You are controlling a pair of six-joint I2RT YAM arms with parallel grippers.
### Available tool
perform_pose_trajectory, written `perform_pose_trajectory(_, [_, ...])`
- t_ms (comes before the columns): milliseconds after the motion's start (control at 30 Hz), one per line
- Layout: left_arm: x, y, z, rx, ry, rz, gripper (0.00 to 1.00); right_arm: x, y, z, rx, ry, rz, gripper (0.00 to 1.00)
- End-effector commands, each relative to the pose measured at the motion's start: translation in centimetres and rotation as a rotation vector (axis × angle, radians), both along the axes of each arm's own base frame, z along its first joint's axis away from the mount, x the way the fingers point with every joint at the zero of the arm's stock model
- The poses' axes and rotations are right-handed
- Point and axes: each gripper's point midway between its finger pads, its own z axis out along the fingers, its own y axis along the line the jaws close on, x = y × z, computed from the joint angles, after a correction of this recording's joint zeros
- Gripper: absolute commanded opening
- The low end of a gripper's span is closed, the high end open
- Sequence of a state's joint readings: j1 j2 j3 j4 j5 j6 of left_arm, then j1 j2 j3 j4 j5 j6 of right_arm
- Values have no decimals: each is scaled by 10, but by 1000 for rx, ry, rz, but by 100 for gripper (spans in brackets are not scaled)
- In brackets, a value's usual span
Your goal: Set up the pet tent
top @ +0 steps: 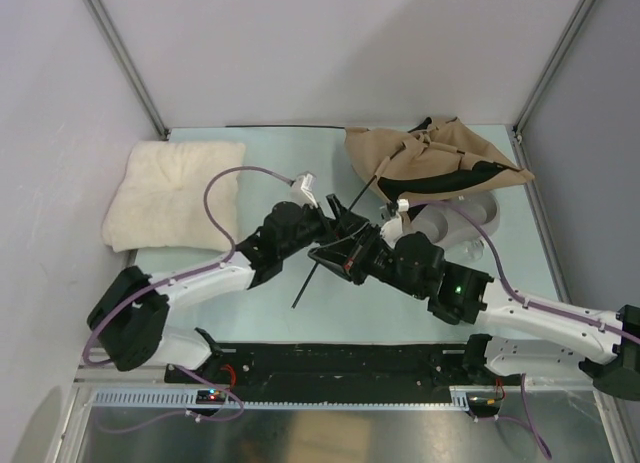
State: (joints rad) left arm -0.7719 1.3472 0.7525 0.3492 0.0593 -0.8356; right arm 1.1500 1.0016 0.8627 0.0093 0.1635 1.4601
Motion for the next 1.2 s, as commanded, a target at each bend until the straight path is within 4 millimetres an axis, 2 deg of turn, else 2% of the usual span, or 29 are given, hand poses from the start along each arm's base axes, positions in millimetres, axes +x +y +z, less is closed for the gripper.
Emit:
perform_pose_trajectory(0, [2, -29, 30, -248, -10, -4, 97, 6, 3, 52, 140, -64, -15, 0])
perform_pose_trajectory(300, [-4, -72, 22, -401, 62, -16, 96, 11, 13, 57, 169, -59, -12, 0])
perform_pose_trajectory(633, [5, -97, 27, -455, 4, 32, 93, 16, 16, 63, 189, -49, -25, 0])
perform_pose_trajectory(867, [19, -116, 43, -492, -55, 32, 86, 19, 16, 60, 190, -27, -41, 0])
perform_pose_trajectory(1000, [25, -123, 30, -495, -20, 50, 82, 19, 17, 61, 193, -28, -43, 0])
perform_pose_trajectory(1167, [23, -129, 18, -490, 13, 47, 79, 20, 19, 62, 199, -32, -38, 0])
